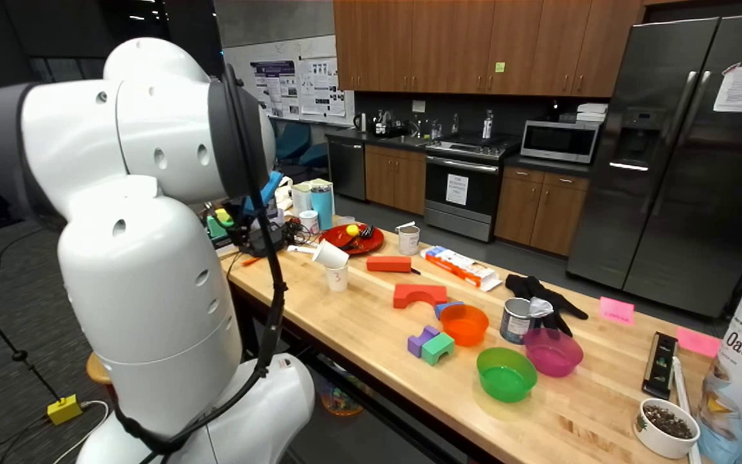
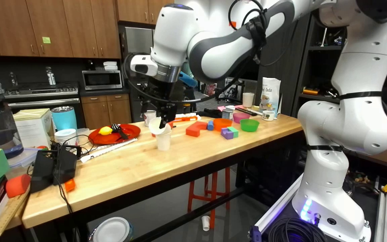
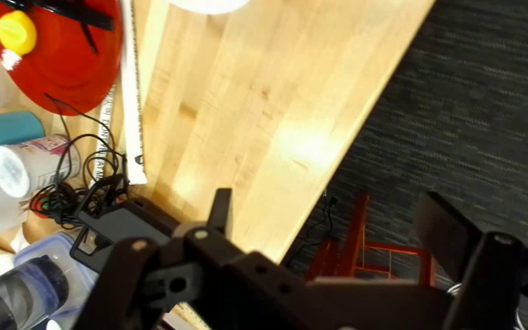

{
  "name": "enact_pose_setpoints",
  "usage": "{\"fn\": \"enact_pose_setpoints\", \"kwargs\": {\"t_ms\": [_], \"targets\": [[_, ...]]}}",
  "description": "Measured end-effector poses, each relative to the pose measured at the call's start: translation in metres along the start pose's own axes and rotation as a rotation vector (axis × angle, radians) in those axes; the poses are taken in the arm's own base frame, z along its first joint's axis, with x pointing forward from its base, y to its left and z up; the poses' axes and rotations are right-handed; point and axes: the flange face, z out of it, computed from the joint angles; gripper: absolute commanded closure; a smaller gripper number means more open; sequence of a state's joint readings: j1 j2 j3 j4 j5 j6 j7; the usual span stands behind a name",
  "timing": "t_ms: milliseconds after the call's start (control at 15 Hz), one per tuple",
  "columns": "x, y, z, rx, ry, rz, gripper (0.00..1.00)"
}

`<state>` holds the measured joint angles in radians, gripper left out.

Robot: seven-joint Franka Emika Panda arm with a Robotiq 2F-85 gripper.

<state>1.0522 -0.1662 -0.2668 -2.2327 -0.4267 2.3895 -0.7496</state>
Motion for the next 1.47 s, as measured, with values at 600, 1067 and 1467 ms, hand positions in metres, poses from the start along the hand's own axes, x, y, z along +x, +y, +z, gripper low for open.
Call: {"fn": "enact_pose_setpoints", "kwargs": {"t_ms": [600,1067,1467], "targets": [[-0.146,0.127,-0.023,0.056,0.149,-0.070,0.00],[-0.144,0.164,-0.007,0.203,0.221,-0.104,0.00],[-0.135,0.172,0.026,0.314,0.273,0.001,0.00]]}}
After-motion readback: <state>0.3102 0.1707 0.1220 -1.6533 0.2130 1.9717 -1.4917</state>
